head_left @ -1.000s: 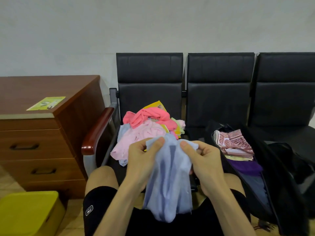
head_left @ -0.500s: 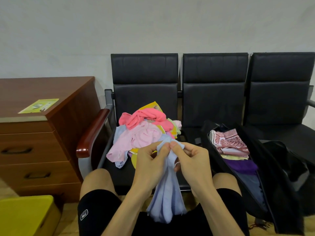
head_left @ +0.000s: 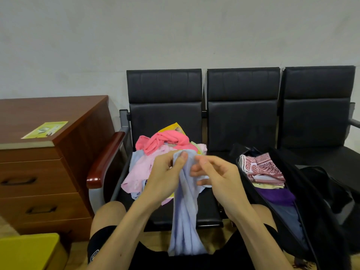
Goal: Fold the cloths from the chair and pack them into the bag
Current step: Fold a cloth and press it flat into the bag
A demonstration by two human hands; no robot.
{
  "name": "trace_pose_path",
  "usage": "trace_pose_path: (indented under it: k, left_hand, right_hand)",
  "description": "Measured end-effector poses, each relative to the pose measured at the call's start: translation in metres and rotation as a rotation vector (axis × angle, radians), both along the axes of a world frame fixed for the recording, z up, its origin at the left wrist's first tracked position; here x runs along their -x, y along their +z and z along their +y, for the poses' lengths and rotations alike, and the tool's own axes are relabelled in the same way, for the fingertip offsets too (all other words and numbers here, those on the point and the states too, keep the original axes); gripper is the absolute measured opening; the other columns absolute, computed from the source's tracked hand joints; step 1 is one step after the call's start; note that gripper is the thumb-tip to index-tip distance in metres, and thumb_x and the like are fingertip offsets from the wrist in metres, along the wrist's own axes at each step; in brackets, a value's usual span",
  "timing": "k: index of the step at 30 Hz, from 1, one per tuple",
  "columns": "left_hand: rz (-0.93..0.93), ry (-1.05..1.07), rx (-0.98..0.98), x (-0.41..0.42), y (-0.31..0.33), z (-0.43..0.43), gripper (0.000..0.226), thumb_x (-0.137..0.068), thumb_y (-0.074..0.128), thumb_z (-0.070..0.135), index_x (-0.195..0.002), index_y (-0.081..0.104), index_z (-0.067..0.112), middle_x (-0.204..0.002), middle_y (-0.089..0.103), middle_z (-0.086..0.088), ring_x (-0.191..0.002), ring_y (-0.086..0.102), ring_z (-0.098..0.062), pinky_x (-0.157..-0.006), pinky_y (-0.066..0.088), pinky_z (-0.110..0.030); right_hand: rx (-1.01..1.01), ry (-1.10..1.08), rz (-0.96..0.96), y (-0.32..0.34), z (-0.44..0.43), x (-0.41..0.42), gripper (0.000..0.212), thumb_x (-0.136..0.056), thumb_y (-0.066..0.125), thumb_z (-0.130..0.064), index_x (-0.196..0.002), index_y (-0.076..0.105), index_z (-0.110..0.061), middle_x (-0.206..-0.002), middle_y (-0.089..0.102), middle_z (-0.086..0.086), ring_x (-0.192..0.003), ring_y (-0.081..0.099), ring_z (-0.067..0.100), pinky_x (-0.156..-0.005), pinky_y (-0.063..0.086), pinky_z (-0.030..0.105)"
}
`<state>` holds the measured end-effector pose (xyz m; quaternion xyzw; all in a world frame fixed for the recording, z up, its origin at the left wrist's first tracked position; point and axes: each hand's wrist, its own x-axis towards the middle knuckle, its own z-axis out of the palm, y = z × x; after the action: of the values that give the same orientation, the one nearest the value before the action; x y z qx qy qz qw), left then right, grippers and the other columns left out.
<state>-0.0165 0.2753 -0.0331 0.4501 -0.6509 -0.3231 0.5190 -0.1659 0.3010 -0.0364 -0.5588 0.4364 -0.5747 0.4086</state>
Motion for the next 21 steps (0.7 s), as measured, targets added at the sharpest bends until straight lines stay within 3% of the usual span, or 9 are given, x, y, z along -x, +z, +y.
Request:
trace_pose_path:
  k: [2,4,6,8,10,12,16,18,21]
  left_hand:
    - [-0.02,-0.077,-0.05,-0.005,0.011,-0.007,0.053,-0.1,0.046,0.044,-0.09,0.064,-0.005,-0.084,0.063,-0.024,-0.078,0.063,-0.023,-0.075,0.054,-0.049]
    - [-0.046,-0.182,-0.107,-0.011,0.023,-0.011,0.043,-0.102,0.043,0.037,-0.104,0.069,0.004,-0.101,0.071,-0.015,-0.096,0.069,-0.022,-0.087,0.056,-0.037]
    - [-0.046,-0.28,-0.148,-0.017,0.04,-0.016,0.042,-0.099,0.041,0.038,-0.108,0.07,0.008,-0.105,0.073,-0.008,-0.103,0.069,-0.018,-0.092,0.056,-0.029]
    - [-0.041,-0.37,-0.155,-0.024,0.055,-0.021,0.044,-0.095,0.042,0.041,-0.108,0.069,0.009,-0.106,0.073,-0.007,-0.106,0.068,-0.018,-0.093,0.055,-0.028]
    - [-0.047,-0.431,-0.159,-0.031,0.069,-0.023,0.042,-0.094,0.041,0.04,-0.106,0.07,0.012,-0.103,0.075,-0.001,-0.103,0.069,-0.015,-0.089,0.054,-0.024]
    - [-0.056,-0.477,-0.165,-0.04,0.08,-0.026,0.04,-0.093,0.041,0.038,-0.101,0.07,0.013,-0.097,0.076,0.001,-0.095,0.07,-0.012,-0.083,0.054,-0.021]
    - [0.003,-0.29,-0.12,-0.055,0.09,-0.036,0.037,-0.096,0.045,0.035,-0.092,0.073,0.012,-0.087,0.076,-0.001,-0.082,0.071,-0.012,-0.076,0.057,-0.025]
    - [-0.017,-0.083,-0.039,-0.06,0.086,-0.044,0.035,-0.103,0.043,0.032,-0.094,0.072,0.014,-0.085,0.076,0.005,-0.08,0.071,-0.009,-0.079,0.056,-0.03]
    - [-0.021,0.026,0.028,-0.061,0.079,-0.048,0.032,-0.106,0.04,0.033,-0.097,0.07,0.025,-0.094,0.076,0.01,-0.092,0.071,-0.009,-0.088,0.055,-0.033]
  right_hand:
    - [0.08,-0.154,0.079,-0.012,-0.013,0.009,0.021,-0.089,0.07,-0.016,-0.108,0.065,-0.023,-0.092,0.071,0.001,-0.084,0.069,0.01,-0.069,0.055,0.02]
    - [0.07,-0.187,0.105,-0.016,-0.026,0.019,0.05,-0.081,0.079,-0.018,-0.123,0.053,-0.027,-0.103,0.064,-0.006,-0.091,0.063,-0.001,-0.072,0.052,0.013]
    - [-0.079,0.002,0.0,-0.015,-0.039,0.031,0.081,-0.074,0.086,-0.028,-0.141,0.041,-0.027,-0.118,0.061,-0.012,-0.103,0.061,-0.007,-0.078,0.051,0.013]
    - [-0.255,0.307,-0.138,-0.018,-0.051,0.043,0.093,-0.064,0.09,-0.044,-0.144,0.045,-0.026,-0.127,0.065,-0.006,-0.115,0.063,0.008,-0.09,0.052,0.027]
    - [-0.375,0.574,-0.113,-0.021,-0.055,0.049,0.076,-0.065,0.089,-0.046,-0.131,0.063,-0.018,-0.124,0.067,0.005,-0.114,0.061,0.025,-0.095,0.05,0.042]
    - [-0.364,0.638,-0.09,-0.013,-0.056,0.05,0.06,-0.067,0.089,-0.041,-0.116,0.072,-0.011,-0.112,0.072,0.007,-0.103,0.067,0.023,-0.091,0.054,0.04]
    - [-0.081,0.297,-0.263,0.048,-0.058,0.058,0.022,-0.084,0.067,-0.023,-0.1,0.066,-0.008,-0.084,0.075,0.001,-0.073,0.069,0.011,-0.065,0.056,0.026]
    - [0.05,0.207,-0.133,0.072,-0.057,0.056,0.007,-0.092,0.062,-0.017,-0.091,0.064,-0.011,-0.08,0.073,0.0,-0.072,0.068,0.011,-0.064,0.054,0.023]
    - [0.097,0.146,0.035,0.079,-0.05,0.047,0.008,-0.093,0.064,-0.014,-0.092,0.066,-0.007,-0.084,0.075,0.004,-0.077,0.071,0.014,-0.065,0.055,0.021]
